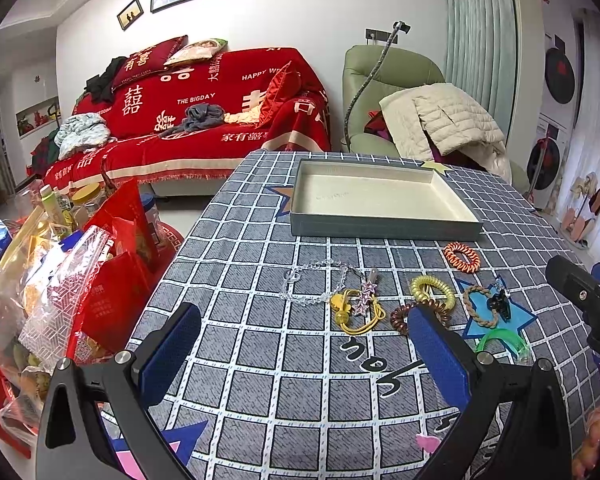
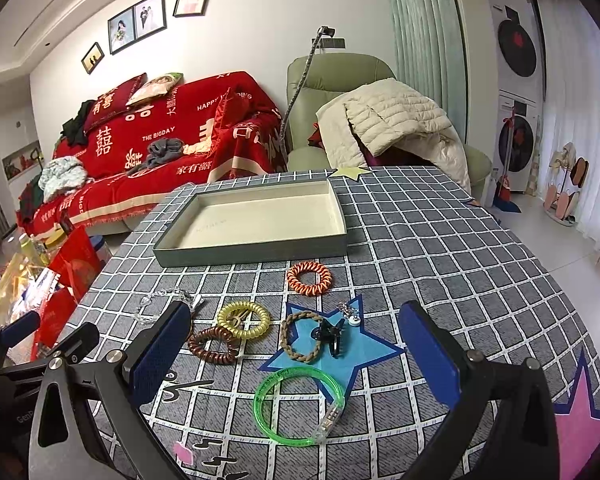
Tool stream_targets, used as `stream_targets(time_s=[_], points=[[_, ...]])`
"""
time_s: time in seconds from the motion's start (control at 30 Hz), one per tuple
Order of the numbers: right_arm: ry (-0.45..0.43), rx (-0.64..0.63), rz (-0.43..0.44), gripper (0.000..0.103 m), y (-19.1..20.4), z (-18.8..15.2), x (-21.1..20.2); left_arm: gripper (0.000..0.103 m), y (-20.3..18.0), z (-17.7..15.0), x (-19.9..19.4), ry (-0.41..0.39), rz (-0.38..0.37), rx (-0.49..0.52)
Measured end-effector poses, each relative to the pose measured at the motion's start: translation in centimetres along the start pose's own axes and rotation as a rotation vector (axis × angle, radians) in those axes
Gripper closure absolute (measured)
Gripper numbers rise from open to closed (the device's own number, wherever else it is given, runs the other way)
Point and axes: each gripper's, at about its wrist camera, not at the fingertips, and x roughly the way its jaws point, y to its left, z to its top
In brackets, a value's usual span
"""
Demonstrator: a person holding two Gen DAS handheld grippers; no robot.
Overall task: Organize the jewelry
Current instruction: 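Grasp the silver chain bracelet with the left tool while the right tool grasps the orange coil tie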
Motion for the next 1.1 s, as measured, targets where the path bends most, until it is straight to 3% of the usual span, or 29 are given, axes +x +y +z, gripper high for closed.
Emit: stream_targets(time_s=[0.4, 0.57, 0.93, 1.1], points=[[0.076, 0.016, 0.003, 0.000, -1.5, 0.3, 1.9, 0.000, 1.0, 1.1, 3.0, 0.074, 0.014, 0.044], [0.167, 0.059, -0.012, 0.000, -3.7, 1.2, 4.1, 0.000, 1.8, 2.6, 5.3, 0.133, -0.030, 0.067], [0.358, 0.094, -0.006, 0.001, -6.4, 3.4, 11.3, 0.000, 1.7, 4.7, 12.2, 0.232, -0.048, 0.176], [0.417, 0.076, -0.002, 0.015, -6.3, 3.7, 14.6, 0.000, 1.3, 4.4, 14.8, 0.299, -0.057, 0.182]])
